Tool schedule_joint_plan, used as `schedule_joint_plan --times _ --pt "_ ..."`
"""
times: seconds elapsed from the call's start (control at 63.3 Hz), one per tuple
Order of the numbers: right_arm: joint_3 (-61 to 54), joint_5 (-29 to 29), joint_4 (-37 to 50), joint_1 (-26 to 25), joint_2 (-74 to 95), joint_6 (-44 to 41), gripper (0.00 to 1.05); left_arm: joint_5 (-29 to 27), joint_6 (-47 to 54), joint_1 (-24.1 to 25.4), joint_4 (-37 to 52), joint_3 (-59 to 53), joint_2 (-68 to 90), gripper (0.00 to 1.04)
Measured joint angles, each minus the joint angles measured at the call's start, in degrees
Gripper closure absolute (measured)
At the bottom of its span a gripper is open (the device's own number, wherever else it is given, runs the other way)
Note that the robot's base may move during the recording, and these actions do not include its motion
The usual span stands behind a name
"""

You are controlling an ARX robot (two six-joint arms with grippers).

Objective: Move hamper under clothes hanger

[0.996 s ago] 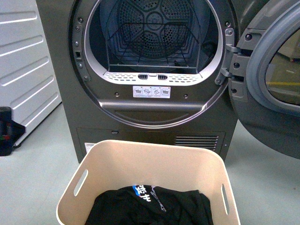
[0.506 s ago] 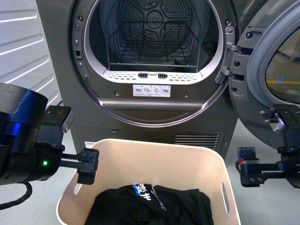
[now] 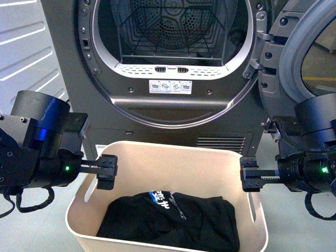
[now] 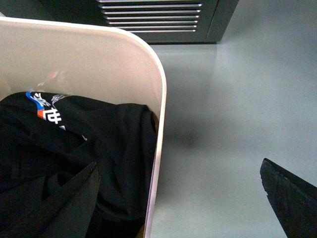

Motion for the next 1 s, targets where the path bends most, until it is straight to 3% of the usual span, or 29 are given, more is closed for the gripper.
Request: schedule_joint_plan --times 0.869,0.996 --pt "2.01 3.37 -0.13 0.59 7.45 0.28 0.08 1.86 -1.4 1.07 2.78 0.07 5.49 0.07" --pt "2.64 4.52 -0.52 0.57 7.52 0.31 0.08 1.79 -1.38 0.83 2.8 0.24 5.7 0.24"
